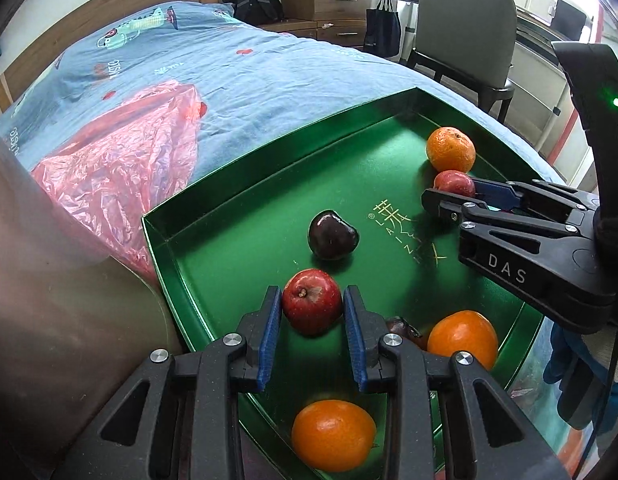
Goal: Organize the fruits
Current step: 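Lower both fruits into the green tray and open both tools, then withdraw both open tools from the tray back toward the tangerine and grapefruit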
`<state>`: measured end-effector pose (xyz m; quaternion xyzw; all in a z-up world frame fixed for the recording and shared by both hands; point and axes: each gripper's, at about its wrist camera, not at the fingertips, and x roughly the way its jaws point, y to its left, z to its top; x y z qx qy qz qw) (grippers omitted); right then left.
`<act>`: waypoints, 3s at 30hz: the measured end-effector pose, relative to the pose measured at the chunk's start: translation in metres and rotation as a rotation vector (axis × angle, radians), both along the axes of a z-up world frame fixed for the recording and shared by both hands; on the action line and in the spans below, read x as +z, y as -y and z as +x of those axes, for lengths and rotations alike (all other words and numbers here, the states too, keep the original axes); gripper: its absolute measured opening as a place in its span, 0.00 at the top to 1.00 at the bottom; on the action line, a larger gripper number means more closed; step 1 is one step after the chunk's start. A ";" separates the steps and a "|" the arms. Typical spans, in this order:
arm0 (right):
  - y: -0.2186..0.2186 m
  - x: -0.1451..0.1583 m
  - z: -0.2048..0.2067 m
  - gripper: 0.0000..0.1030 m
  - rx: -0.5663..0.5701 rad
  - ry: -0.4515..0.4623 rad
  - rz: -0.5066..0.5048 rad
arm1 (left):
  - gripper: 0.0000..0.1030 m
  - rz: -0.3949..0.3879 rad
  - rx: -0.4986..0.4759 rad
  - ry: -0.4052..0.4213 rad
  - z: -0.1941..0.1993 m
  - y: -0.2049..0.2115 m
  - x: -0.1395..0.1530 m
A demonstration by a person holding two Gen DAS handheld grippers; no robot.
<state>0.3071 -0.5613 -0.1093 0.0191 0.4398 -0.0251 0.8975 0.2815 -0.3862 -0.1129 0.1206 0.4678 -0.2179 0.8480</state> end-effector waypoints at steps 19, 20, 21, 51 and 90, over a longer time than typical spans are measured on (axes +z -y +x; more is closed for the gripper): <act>0.011 0.023 -0.016 0.18 -0.074 -0.030 -0.074 | 0.61 0.021 -0.019 0.060 -0.024 -0.003 0.037; 0.011 0.027 -0.019 0.18 -0.077 -0.026 -0.077 | 0.61 0.013 -0.021 0.061 -0.028 -0.005 0.042; 0.012 0.032 -0.023 0.17 -0.080 -0.020 -0.080 | 0.61 0.005 -0.023 0.063 -0.032 -0.006 0.046; -0.098 0.077 -0.170 0.00 -0.095 -0.022 -0.062 | 0.46 -0.100 0.046 0.097 -0.171 -0.160 0.094; -0.328 0.071 -0.239 0.00 0.233 -0.049 -0.067 | 0.34 -0.083 0.390 0.172 -0.239 -0.362 0.084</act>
